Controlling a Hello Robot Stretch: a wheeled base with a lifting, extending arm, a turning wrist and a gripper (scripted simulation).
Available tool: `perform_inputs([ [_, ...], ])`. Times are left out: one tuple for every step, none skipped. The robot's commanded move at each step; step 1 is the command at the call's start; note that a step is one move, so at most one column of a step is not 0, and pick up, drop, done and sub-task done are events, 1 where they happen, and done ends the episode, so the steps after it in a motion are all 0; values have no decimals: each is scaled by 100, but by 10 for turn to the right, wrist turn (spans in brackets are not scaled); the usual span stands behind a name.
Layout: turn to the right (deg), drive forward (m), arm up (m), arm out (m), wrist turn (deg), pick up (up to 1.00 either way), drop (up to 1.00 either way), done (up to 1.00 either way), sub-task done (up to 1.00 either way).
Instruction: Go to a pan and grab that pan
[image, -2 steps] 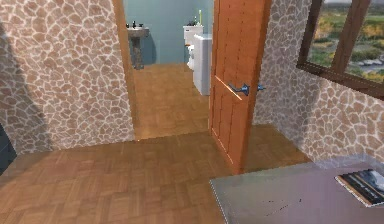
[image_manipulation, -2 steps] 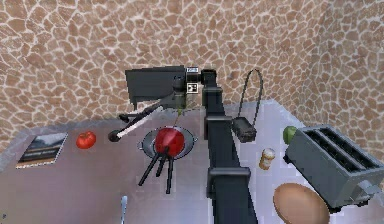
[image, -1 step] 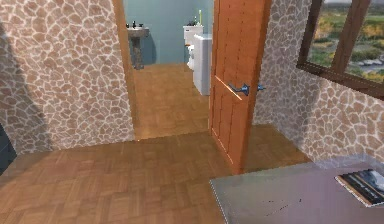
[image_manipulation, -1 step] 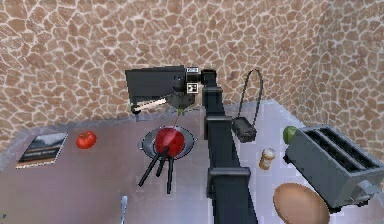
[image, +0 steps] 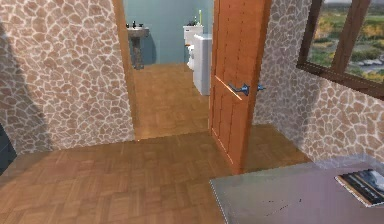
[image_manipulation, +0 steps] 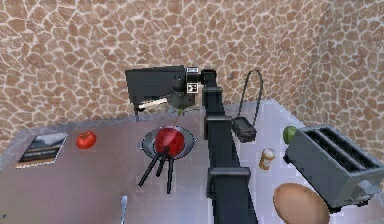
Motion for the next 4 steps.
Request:
perform_inputs([
  [0, 0, -30, 0, 0, 0, 0, 0, 0],
  [0, 0, 0, 0, 0, 100, 0, 0, 0],
  [0, 0, 10, 0, 0, 0, 0, 0, 0],
  [0, 0, 0, 0, 0, 0, 0, 100, 0],
])
